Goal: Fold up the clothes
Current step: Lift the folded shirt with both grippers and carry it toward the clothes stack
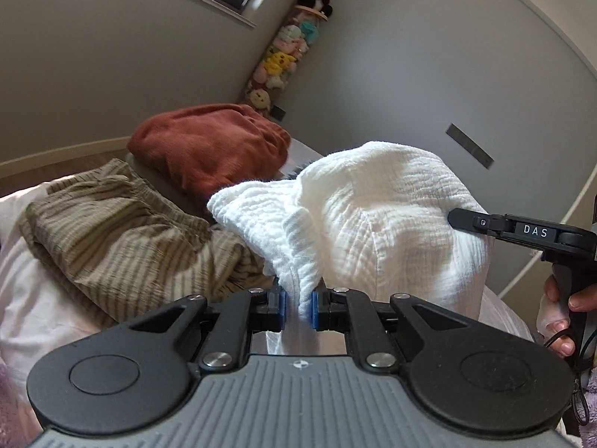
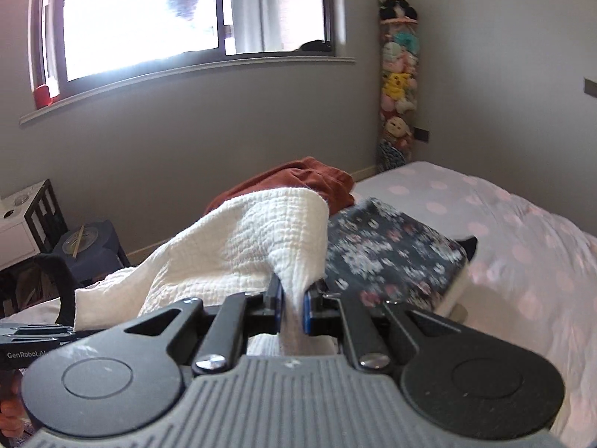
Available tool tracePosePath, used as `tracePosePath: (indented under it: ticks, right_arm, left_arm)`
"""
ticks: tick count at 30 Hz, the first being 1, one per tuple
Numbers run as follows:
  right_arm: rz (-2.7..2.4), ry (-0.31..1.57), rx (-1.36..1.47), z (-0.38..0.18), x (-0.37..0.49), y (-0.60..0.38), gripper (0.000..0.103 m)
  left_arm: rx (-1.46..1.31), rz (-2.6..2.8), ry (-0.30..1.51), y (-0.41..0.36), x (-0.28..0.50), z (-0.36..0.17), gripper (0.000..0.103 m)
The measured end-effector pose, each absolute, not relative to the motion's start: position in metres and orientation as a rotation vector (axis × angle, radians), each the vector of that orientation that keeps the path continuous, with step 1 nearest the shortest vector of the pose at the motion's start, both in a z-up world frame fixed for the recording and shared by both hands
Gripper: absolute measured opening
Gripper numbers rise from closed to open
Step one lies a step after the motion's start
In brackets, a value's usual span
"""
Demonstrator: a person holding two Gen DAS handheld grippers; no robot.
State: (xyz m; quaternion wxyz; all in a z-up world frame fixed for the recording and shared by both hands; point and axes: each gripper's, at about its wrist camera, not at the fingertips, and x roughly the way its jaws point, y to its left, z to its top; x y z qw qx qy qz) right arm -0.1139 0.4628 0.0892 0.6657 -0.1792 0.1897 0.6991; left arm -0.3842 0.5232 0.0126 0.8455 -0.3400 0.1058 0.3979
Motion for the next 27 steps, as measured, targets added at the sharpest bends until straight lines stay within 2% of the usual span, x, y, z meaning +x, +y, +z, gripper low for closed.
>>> tracePosePath:
  ticks: [9,21,25,26,27]
  right_arm:
    - [1.700,0.348,-0.541,0.087,-0.185,0.600,0.012]
    - [1.759,0.292,-0.744,0.009,-0.269,0.738,0.013]
    - [1.729,0.312,-0.749,-0.011,-0.271,0.755,0.028]
    - [1.723,0.319,-0.742,-0.011,-0.269,0.755,0.036]
    - [1.717,0.327,-0.729,-0.011,-0.265,0.754,0.040]
  left_arm:
    - [-0.724,1.004,0.197,0.592,-0.433,0.016,0.010]
    - [-0.816,1.171,0.301,0.667,-0.466,-0.039,0.010]
    - [-0.891,1.198,0.324,0.677,-0.474,-0.059,0.010]
    - [-0.900,1.201,0.332,0.677,-0.476,-0.062,0.010]
    - [-0.908,1.204,0.341,0.678,-0.477,-0.065,0.010]
